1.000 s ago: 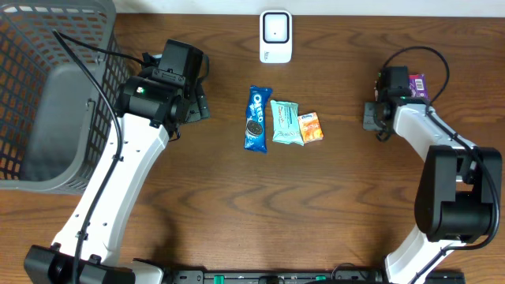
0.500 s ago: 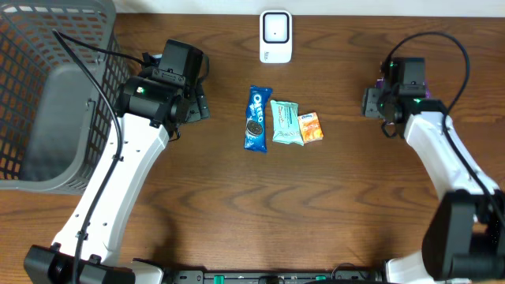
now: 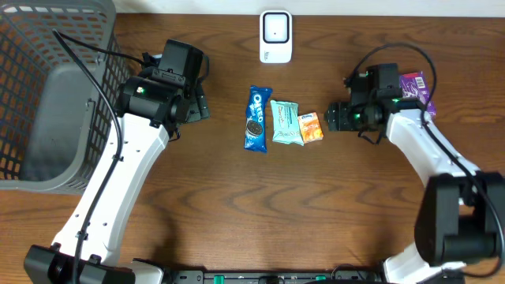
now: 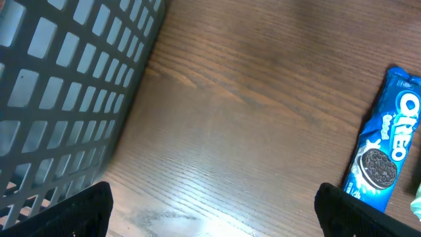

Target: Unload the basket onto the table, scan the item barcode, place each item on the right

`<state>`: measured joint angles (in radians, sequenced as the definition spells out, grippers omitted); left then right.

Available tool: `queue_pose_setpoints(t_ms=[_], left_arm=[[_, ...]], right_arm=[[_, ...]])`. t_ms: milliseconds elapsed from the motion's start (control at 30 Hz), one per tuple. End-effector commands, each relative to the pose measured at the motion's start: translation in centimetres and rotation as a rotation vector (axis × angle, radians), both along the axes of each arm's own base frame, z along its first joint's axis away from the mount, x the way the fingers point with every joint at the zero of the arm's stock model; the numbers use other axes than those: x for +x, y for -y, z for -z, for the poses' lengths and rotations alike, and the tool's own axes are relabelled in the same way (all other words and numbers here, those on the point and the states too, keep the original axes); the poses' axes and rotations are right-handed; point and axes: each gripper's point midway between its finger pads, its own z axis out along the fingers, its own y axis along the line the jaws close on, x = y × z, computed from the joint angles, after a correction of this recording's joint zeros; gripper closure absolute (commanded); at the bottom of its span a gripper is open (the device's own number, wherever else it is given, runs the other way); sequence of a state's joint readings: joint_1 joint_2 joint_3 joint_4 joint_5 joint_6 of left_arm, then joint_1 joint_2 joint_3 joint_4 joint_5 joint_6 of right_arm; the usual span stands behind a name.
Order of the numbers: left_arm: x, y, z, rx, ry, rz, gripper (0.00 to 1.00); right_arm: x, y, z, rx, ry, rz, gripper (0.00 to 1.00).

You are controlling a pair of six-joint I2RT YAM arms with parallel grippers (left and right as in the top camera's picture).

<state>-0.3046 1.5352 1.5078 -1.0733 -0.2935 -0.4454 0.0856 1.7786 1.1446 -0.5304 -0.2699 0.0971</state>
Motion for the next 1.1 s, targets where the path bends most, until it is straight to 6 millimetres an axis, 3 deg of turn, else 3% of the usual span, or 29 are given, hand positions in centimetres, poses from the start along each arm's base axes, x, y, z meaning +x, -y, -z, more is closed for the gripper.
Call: queue_pose_setpoints(t_ms=[0,233,367,633,767,933,1067], left_arm=[[0.0,-0.2,0.0,0.003,0.001,-0.013,0.02],[0.0,-0.2,0.0,0.003,0.0,-0.012,0.02],[0.0,-0.2,0.0,0.003,0.001,-0.013,0.02],[0.0,-0.2,0.0,0.003,0.0,-0.012,0.02],[0.0,-0.2,0.0,0.003,0.0,-0.012,0.02],[0.0,-0.2,0.0,0.003,0.0,-0.012,0.02],[0.0,-0.2,0.0,0.003,0.0,-0.012,0.02]], right_arm=[[-1.1,-2.2,2.1,0.106,-0.077,-0.05,0.35],[-1.9,-4.8,3.8,0.257,-0.145,-0.106,0.6],[-2.1,-5.0,4.1,0.261,-0.155,-0.111,0.65],[-1.8,-4.7,4.4,0.226,-0.145,-0.106,0.64],[-1.6,-4.0,4.9,0.165,-0.138,-0.091,0.74],[-1.5,-3.7,5.1,0.143,-0.136,-0.083,0.99],[-1.4,-3.5,5.0,0.156,-0.15,-0.039,0.99]])
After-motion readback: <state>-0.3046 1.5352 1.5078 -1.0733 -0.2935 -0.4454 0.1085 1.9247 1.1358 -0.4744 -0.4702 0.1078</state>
